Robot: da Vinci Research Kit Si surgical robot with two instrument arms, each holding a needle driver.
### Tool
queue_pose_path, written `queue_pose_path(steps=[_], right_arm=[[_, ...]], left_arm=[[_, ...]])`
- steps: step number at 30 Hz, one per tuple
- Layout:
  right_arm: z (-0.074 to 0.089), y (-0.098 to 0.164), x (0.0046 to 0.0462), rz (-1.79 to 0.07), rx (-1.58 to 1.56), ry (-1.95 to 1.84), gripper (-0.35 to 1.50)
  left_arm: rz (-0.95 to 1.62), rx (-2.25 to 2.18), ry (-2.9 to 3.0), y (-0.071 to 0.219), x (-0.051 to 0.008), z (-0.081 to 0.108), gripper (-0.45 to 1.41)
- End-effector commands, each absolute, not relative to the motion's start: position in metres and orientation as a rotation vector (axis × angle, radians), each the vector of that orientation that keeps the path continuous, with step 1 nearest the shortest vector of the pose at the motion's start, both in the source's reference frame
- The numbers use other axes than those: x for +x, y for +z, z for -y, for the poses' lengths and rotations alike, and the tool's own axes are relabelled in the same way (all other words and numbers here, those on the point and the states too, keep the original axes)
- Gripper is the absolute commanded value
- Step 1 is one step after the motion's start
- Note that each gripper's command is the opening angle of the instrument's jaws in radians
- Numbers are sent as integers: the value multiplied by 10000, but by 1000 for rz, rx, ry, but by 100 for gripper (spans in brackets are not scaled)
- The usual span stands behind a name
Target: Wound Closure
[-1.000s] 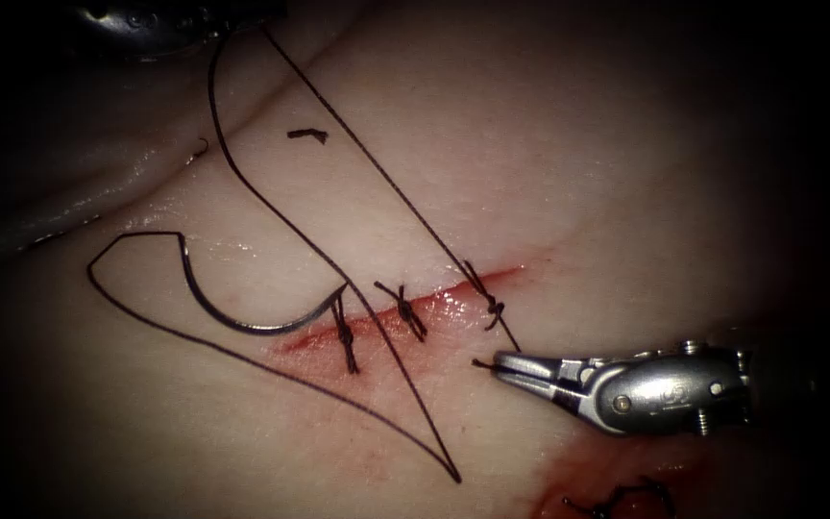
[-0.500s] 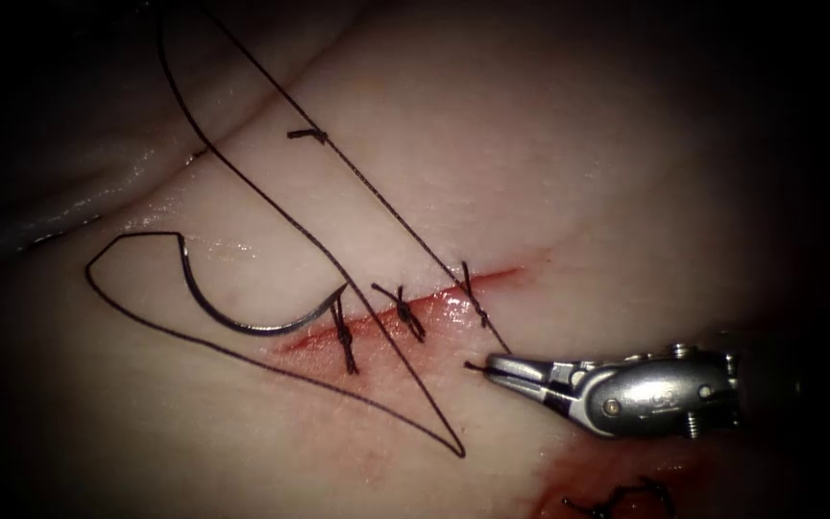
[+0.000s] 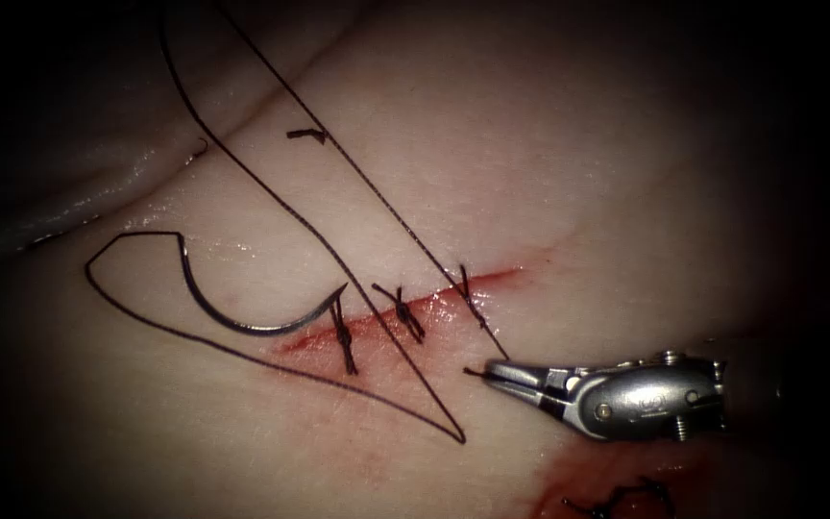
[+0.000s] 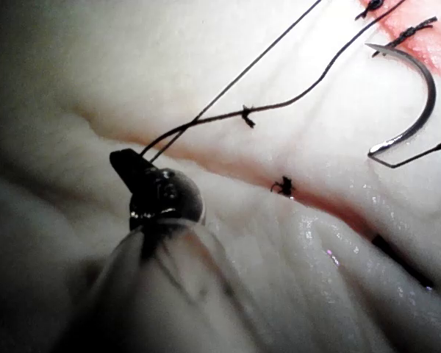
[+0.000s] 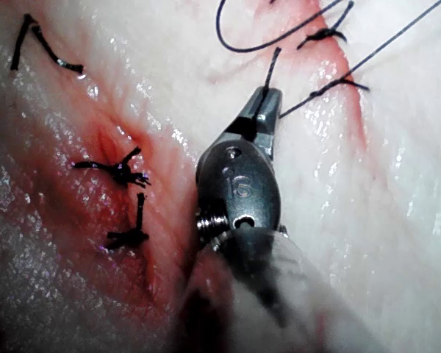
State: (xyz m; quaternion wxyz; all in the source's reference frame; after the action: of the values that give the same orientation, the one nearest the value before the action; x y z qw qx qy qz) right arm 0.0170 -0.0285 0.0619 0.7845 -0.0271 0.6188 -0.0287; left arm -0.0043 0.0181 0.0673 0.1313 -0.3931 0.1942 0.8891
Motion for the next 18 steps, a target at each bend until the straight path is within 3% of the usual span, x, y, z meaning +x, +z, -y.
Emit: queue_pose_path(steps=[1, 9, 11, 14, 18], right_arm=[[290, 621, 179, -1337, -55, -57, -35], [280, 601, 181, -1371, -60, -18, -35], [276, 590, 180, -1401, -62, 18, 41], [270, 575, 179, -1436, -62, 59, 106], [266, 559, 176, -1444, -35, 77, 128]], left_arm=[[-566, -1145, 2582, 681, -48, -179, -45], [-525, -1233, 2554, 665, -67, -162, -45], [-497, -1289, 2536, 654, -80, -153, -45], [-440, -1390, 2506, 632, -107, -137, -45], [-356, -1544, 2458, 598, -150, -109, -45]])
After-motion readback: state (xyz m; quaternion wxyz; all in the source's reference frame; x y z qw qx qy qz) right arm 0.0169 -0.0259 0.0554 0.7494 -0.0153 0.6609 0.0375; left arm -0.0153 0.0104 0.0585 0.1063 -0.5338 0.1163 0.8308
